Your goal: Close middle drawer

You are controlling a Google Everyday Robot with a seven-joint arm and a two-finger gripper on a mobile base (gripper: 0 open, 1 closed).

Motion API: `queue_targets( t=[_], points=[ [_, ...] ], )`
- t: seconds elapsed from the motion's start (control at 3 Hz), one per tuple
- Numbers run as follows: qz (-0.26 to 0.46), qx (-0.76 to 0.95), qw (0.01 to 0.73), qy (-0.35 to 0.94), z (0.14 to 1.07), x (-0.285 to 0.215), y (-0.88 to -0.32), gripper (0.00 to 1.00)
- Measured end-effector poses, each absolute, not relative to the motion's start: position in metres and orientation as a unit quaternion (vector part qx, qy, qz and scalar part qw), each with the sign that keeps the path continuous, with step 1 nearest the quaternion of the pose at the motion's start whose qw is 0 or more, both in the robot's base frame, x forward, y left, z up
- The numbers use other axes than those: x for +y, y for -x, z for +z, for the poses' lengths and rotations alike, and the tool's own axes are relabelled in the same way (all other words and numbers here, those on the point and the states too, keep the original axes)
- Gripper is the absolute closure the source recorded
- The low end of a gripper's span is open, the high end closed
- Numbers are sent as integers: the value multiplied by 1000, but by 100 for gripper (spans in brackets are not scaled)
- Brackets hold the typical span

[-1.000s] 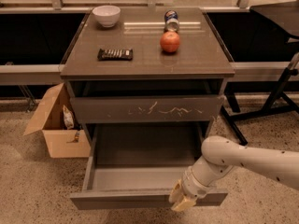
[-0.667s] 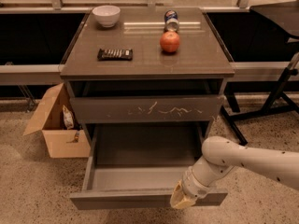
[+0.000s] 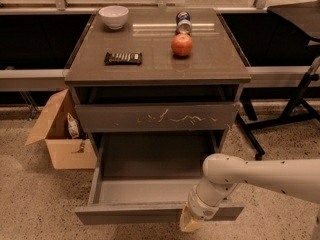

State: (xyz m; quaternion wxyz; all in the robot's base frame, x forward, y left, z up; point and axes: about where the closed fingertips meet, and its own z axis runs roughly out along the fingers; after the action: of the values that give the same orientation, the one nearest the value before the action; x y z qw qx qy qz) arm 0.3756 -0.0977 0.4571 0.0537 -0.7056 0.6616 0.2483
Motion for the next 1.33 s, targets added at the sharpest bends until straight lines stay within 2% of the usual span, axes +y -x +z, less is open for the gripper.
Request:
queue_targets(
  t=[0.33,0.67,1.0,1.33],
  points=[
    [241,668,38,703,435,-100,-368,100],
    [228,682,50,693,421,-107,-371,84],
    [223,695,73,680,409,-118,-381,60],
    [225,701,93,671,398,-132,-395,29]
  ],
)
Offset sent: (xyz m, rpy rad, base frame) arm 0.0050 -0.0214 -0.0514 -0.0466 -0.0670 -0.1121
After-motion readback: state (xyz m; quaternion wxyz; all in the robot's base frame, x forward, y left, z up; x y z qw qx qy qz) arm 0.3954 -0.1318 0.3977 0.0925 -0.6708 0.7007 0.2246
